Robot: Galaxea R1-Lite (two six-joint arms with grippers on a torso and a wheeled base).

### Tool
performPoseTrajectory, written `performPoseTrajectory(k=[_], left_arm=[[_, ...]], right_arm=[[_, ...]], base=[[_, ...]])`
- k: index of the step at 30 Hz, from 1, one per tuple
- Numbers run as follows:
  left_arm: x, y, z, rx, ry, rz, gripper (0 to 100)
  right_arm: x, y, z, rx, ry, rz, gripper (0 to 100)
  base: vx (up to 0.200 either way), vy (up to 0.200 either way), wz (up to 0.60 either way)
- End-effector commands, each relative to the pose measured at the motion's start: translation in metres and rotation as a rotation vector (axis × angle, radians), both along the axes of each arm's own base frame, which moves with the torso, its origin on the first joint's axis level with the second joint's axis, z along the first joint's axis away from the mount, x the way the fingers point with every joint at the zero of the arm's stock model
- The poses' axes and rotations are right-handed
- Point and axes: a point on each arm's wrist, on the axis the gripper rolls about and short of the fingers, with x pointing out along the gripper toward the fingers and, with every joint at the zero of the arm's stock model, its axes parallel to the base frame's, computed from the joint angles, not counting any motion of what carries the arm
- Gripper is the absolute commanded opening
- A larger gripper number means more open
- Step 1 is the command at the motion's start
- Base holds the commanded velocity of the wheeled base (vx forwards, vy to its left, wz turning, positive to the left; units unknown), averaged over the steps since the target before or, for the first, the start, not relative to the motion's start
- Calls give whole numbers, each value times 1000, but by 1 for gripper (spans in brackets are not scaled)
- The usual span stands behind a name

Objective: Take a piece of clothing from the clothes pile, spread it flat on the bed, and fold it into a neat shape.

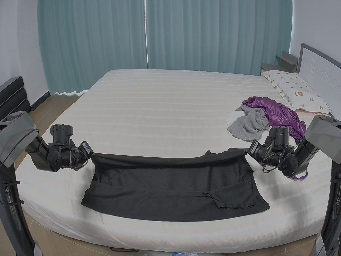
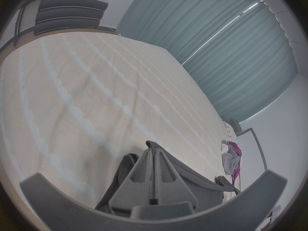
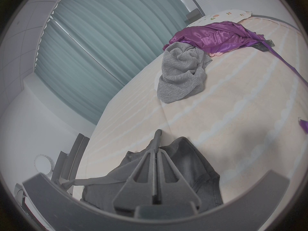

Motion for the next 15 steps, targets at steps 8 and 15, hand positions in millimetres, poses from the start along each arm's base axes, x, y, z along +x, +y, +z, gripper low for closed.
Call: performPoseTrajectory(k=[8,15], left_arm=[[-31,-4,4,1,43,-4,0],[-56,-6,-12,2,37,-6,0]], right_arm=[[-36,-1,2,-5,52,26,0],[-56,-3,-14,4,62,38,0]], base=[[0,0,0],[0,0,0]])
